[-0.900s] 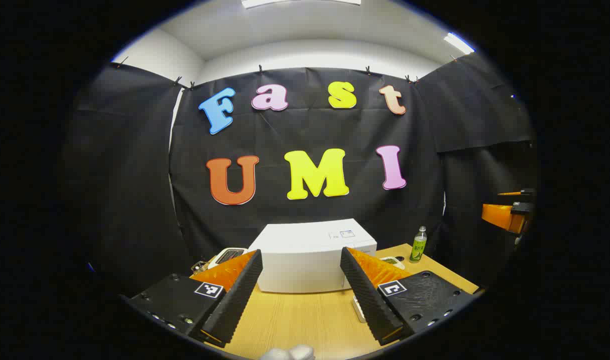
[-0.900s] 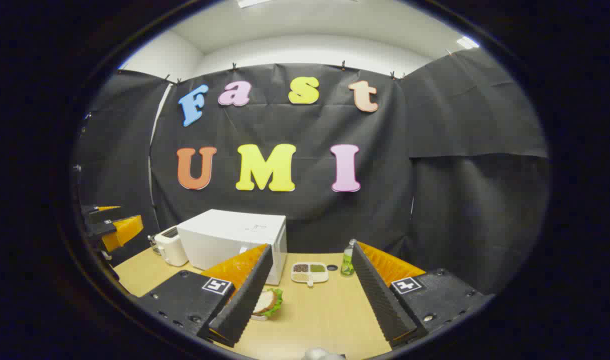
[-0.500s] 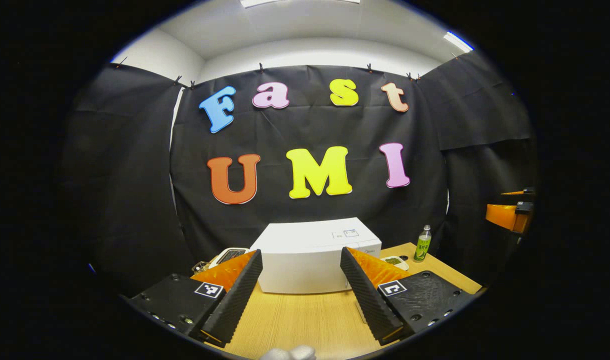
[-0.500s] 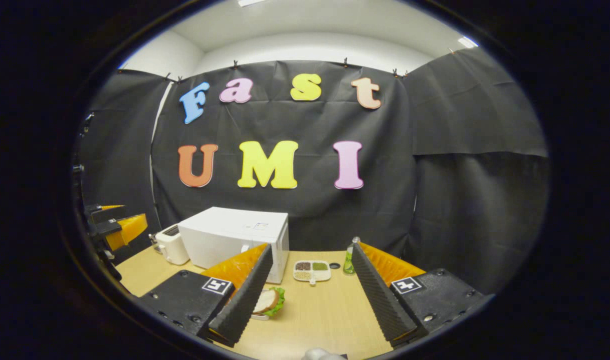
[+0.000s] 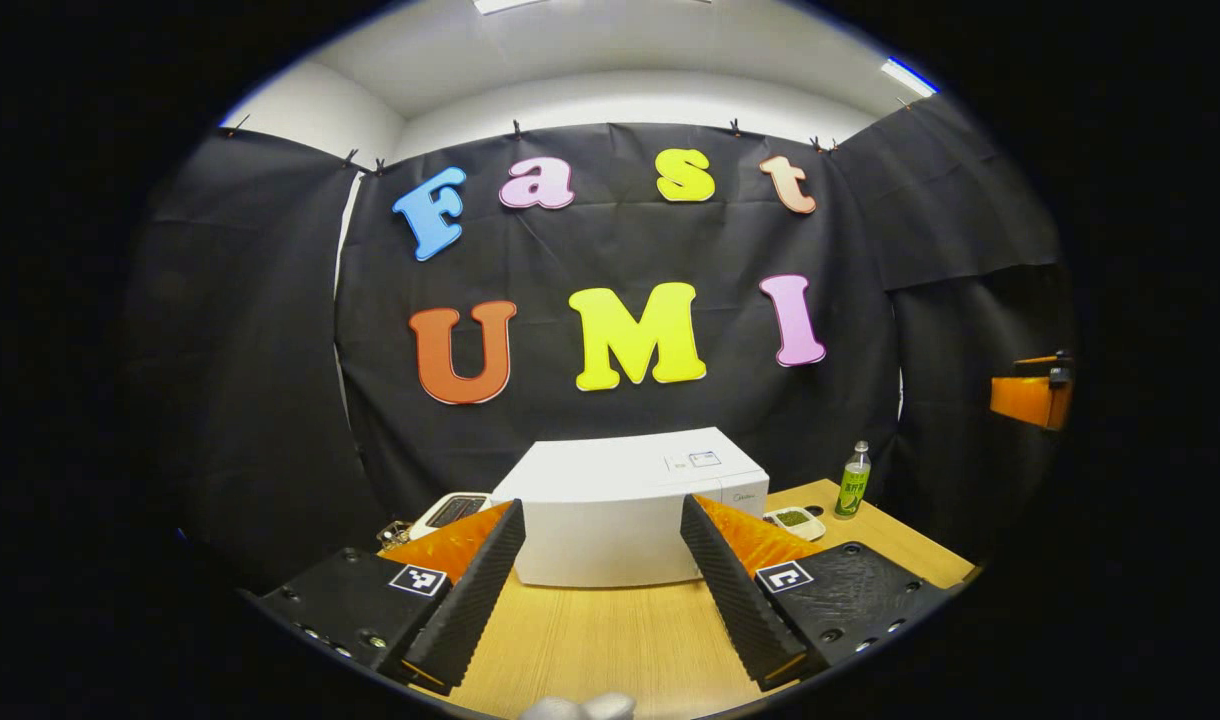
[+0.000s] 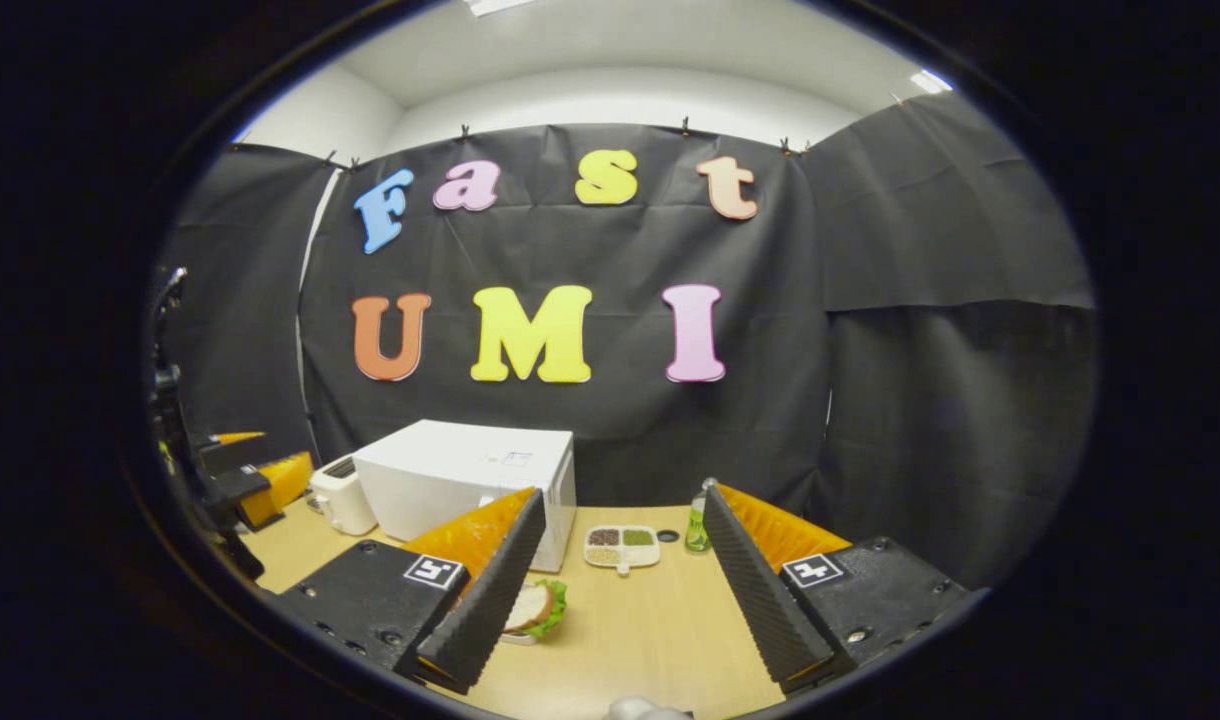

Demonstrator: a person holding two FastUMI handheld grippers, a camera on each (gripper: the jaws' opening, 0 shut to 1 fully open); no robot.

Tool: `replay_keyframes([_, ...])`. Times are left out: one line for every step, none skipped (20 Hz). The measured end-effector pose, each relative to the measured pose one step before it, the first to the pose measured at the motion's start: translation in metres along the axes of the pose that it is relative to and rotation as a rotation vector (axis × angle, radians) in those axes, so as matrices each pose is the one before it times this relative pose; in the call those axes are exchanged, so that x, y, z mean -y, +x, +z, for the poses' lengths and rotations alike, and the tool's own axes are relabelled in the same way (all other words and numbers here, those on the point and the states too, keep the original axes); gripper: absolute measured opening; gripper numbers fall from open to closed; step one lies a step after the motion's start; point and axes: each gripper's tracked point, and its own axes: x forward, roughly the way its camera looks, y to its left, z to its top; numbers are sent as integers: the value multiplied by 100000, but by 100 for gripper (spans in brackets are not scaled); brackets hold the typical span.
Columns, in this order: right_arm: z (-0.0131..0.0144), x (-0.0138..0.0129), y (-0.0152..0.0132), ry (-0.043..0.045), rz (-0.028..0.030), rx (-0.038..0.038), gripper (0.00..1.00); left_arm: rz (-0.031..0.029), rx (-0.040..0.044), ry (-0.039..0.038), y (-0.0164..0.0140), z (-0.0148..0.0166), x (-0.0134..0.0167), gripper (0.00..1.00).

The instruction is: Open the microwave oven with the left hand, put the food in, and close the microwave oven.

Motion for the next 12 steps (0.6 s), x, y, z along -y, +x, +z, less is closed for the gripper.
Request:
replay_keyframes([120,228,-7,945,51,-190,100,-1662,742,-252,950,-466,687,96])
replay_keyframes([126,283,-157,953,-692,30,92,-1621,336,-236,980,-789,811,96])
replay_keyframes([201,566,-64,483,-984,-250,100,-1784,310,-15,1295,-822,918,96])
replay_keyframes([71,527,-57,224,-1211,-229,100,-1850,194,-82,1283,-1040,1006,96])
replay_keyframes([182,586,-90,-408,-1853,-345,100,-1680,-1177,-659,1443,-1205,1012,96])
replay_keyframes([-84,609,-211,-850,-1747,-531,92,-1963,-448,-432,1592,-1134,1181,96])
replay_keyframes([-47,567,-154,-1023,-1747,-933,92,-1748,-2286,-685,1512,-1353,1005,96])
replay_keyframes([-49,418,-220,-812,-1570,-744,92,-1410,-1799,367,1739,-1058,979,96])
replay_keyframes([-140,535,-259,-822,-1960,-1094,92,-1514,-1424,-778,1725,-1211,834,97])
replay_keyframes([-222,516,-171,-593,-1886,-861,100,-1521,-1651,162,1852,-1044,1059,97])
replay_keyframes([-127,540,-292,-248,-2060,-857,100,-208,-1438,1066,1777,-1078,500,97])
replay_keyframes([-302,528,-203,-16,-1966,-1107,92,254,-2650,68,1681,-1323,350,97])
